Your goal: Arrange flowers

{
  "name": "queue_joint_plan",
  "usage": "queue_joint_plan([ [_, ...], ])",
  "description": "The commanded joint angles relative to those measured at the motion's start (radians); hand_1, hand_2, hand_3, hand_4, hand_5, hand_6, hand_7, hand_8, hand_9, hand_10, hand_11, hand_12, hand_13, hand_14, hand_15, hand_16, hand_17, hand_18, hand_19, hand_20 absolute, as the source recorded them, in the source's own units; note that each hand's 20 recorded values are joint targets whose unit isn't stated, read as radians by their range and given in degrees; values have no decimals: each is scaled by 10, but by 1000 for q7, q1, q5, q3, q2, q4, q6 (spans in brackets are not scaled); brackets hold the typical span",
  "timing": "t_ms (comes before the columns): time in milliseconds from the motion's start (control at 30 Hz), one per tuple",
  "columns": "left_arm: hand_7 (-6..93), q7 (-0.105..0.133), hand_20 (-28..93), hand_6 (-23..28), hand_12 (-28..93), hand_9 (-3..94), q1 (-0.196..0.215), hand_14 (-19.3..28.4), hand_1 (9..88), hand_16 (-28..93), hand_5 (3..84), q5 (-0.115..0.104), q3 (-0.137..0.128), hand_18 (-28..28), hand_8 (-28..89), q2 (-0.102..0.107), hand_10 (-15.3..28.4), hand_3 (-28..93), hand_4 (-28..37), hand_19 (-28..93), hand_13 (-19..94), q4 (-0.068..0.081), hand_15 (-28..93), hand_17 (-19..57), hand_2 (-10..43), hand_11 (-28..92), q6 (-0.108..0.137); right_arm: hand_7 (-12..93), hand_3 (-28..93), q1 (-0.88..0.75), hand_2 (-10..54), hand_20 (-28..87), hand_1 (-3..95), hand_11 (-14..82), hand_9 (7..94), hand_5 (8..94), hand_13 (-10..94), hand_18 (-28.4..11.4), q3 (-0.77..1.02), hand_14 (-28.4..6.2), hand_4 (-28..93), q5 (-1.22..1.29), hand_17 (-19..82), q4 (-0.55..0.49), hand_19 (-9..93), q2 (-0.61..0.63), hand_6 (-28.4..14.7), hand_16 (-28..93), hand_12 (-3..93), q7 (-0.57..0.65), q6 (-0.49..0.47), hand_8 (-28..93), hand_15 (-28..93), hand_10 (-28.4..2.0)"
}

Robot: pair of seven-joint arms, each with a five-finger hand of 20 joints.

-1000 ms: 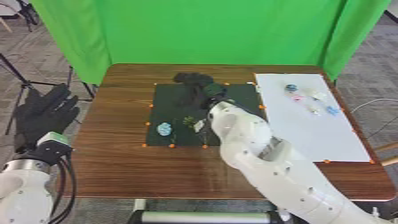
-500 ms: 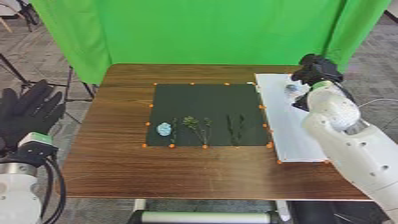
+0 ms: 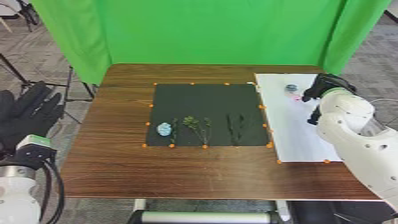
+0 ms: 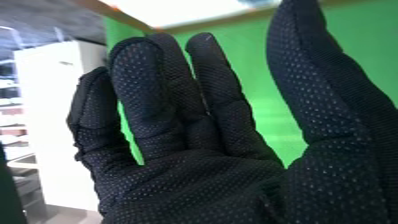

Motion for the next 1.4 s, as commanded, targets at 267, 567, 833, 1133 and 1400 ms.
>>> queue_joint_plan([
  [267,164,-5,84,63,70,313,19,134,250,-103,400,7,-4,124,-118,-11,111,700,-283,268,204,-11,336,-63,131,182,11,139,677,-65,-95,514,424,150,605,615,625,-284,-2,-137,-283,-11,259,42,769,-11,-100,249,141,7,34,-109,681,-196],
  [567,163,8,84,65,70,312,24,134,250,-103,400,-26,2,124,-117,-14,112,704,-283,266,204,-2,335,-62,129,183,-18,187,704,-83,-95,503,484,153,660,646,674,-270,-24,-107,-283,9,277,95,767,-19,-54,278,149,-31,126,-123,672,-162],
  [833,161,-4,84,64,71,310,21,135,252,-102,398,-14,-1,125,-116,-19,113,706,-283,268,205,-2,335,-63,126,184,-18,324,669,-85,-95,499,617,78,824,730,737,-256,-52,-87,-283,-53,309,117,783,-19,-5,358,340,-31,203,40,680,-93],
  [1133,161,-3,83,63,71,308,34,137,253,-102,397,-11,-3,125,-116,-26,114,704,-283,268,205,-8,338,-63,127,183,-14,409,705,-103,-95,495,632,125,874,744,767,-252,-56,-73,-283,-117,324,90,788,-9,6,382,461,-45,366,99,690,-68],
  [1400,161,-31,83,64,72,307,44,137,253,-102,397,-1,-16,125,-115,-18,115,704,-283,268,204,-9,339,-63,127,184,-17,400,702,11,-95,496,639,128,880,752,777,-252,-183,-69,-283,-155,332,-34,792,-4,3,382,466,-159,425,109,690,-70],
])
